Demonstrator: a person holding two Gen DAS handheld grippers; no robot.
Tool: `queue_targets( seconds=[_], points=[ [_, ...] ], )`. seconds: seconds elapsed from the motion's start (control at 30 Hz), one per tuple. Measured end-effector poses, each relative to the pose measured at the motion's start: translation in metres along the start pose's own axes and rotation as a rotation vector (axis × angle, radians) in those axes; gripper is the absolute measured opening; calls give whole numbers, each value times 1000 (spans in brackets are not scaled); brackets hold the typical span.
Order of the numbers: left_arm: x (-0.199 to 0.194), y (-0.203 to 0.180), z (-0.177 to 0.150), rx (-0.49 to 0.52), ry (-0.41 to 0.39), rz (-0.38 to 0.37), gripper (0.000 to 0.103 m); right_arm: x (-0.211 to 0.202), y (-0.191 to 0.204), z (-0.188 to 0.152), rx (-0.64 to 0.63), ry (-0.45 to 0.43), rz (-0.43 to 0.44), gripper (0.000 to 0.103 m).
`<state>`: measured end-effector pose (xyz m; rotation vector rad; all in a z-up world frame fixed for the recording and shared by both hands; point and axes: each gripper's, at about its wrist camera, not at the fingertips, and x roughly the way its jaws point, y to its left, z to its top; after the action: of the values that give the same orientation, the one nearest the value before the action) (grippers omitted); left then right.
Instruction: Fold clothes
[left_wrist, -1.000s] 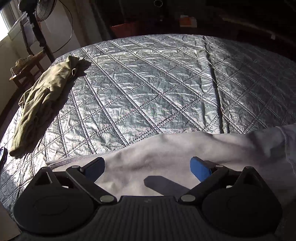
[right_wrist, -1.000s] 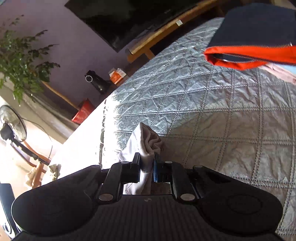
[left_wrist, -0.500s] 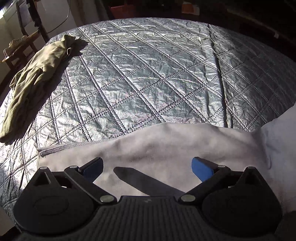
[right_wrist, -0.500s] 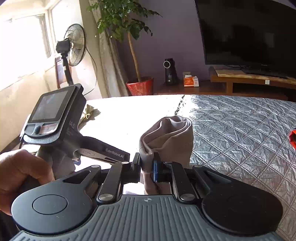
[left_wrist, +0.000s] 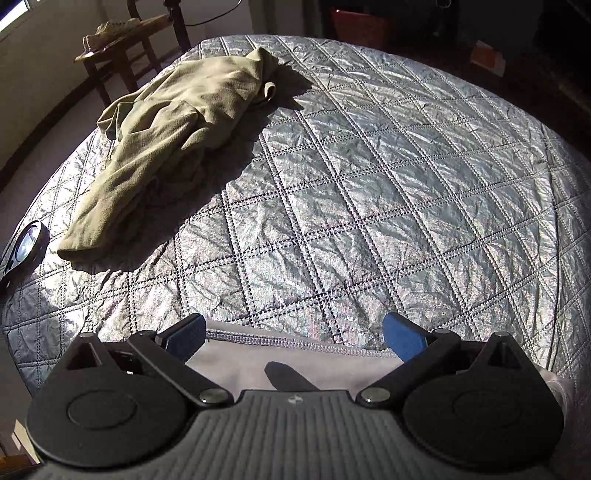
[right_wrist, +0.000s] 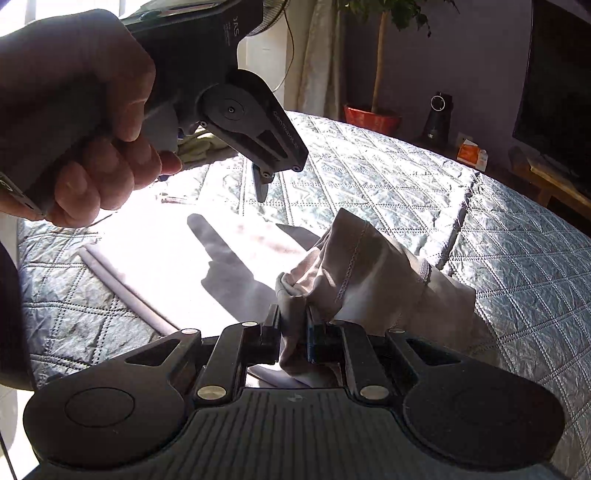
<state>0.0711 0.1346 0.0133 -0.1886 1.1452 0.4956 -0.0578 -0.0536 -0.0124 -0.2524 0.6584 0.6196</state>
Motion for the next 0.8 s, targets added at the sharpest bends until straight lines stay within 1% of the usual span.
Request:
queue_targets(
  seconds=[0.07,0.1,0.13,0.23,0.27,0.33,0.4,0.43,0.5,0.57,0.63,0.67,0.7,0.73,0.8],
  points=[
    [0,0,-3,30,8,5,102,9,9,-1,-40,22,11,20],
    [1,0,-6,44,9,8,102,10,10,0,-42,28,21,20],
    [4,-1,-9,67,16,21,102,9,8,1,-34,31,35,23],
    [16,0,-19,98,67,38,103,1,5,6,-34,38,86,28],
    [16,3,-20,95,67,32,103,-5,3,8,-29,26,83,28],
    [15,6,-21,94,63,24,103,-18,-4,12,28,-4,71,29],
    [15,7,-22,93,62,23,103,-25,-6,15,59,-25,37,30],
    [14,7,-22,93,61,24,103,-26,-4,17,51,-31,20,34],
    [13,4,-23,105,60,28,103,-25,4,19,26,-25,34,38],
    [12,3,-24,108,59,28,103,-16,17,18,-31,24,43,49],
    [13,4,-24,99,63,23,103,-1,30,14,-104,92,29,46],
    [14,5,-24,93,68,18,103,1,31,11,-99,118,38,46],
    [15,5,-23,88,71,15,103,0,28,9,-62,131,76,46],
    [15,6,-23,84,74,11,103,-7,23,11,-20,108,80,42],
    [16,6,-23,80,77,8,103,-22,14,15,55,34,39,44]
  ],
)
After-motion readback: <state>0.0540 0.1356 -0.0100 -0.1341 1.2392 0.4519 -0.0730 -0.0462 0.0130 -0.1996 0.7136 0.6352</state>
